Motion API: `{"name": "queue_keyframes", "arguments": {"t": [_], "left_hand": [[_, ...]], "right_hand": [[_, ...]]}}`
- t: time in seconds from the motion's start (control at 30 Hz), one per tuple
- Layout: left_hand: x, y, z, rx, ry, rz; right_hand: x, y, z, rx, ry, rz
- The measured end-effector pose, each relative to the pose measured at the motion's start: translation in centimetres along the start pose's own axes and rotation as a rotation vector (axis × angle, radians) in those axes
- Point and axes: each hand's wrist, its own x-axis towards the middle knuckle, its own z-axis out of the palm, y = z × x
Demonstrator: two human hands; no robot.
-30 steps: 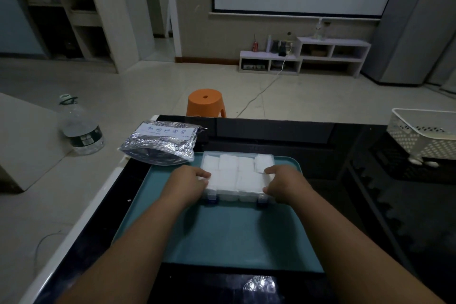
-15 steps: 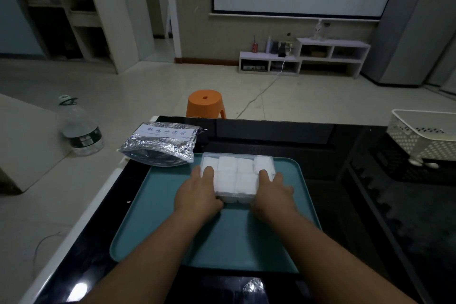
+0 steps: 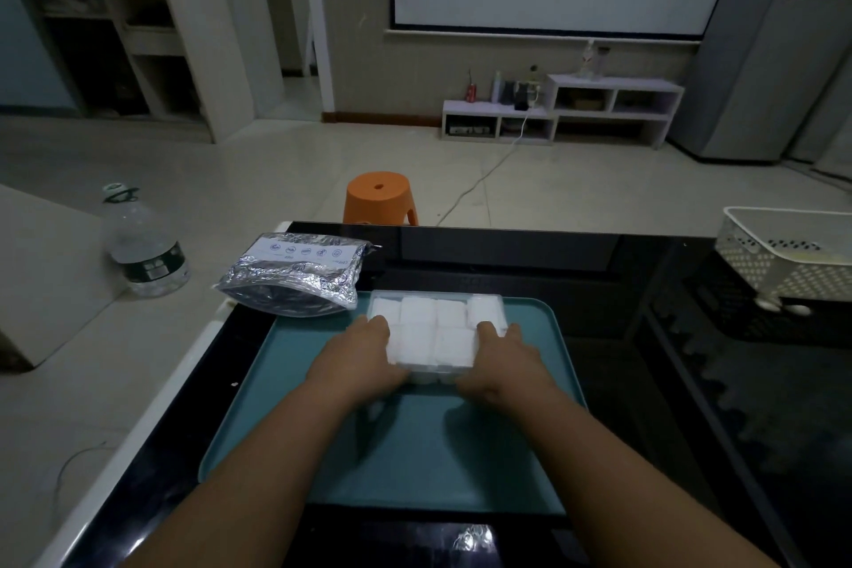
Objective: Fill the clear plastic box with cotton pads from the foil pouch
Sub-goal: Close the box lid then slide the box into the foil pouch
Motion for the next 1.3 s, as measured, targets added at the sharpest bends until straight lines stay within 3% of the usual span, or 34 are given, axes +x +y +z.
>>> {"name": "queue_keyframes", "arguments": {"t": [0.4, 0.83, 0.97, 1.1, 1.2, 1.3], "left_hand": [[0.5, -2.4, -1.3, -0.208, -0.084, -0.005], [0.3, -2.2, -1.2, -0.172, -0.087, -0.017], [0.4, -1.8, -1.9, -0.559, -0.149, -0.175], [1.1, -2.0, -1.4, -0.635, -0.037, -0.363], [1.8, -2.6, -0.5, -0.565, -0.046, -0.310], [2.0, -2.5, 0.1, -0.559, -0.051, -0.203]], "right_hand": [[-1.5, 0.9, -3.7, -0.062, -0.088, -0.156], [-0.4, 0.8, -3.3, -0.021, -0.064, -0.074], [-0.1, 0.7, -3.2, -0.148, -0.018, -0.075], [-0.3, -0.4, -2.4, -0.033, 0.128, -0.297], [-0.5, -1.1, -1.4, -0.065, 0.043, -0.369], [-0.3, -1.2, -0.8, -0.206, 0.068, -0.343]]}}
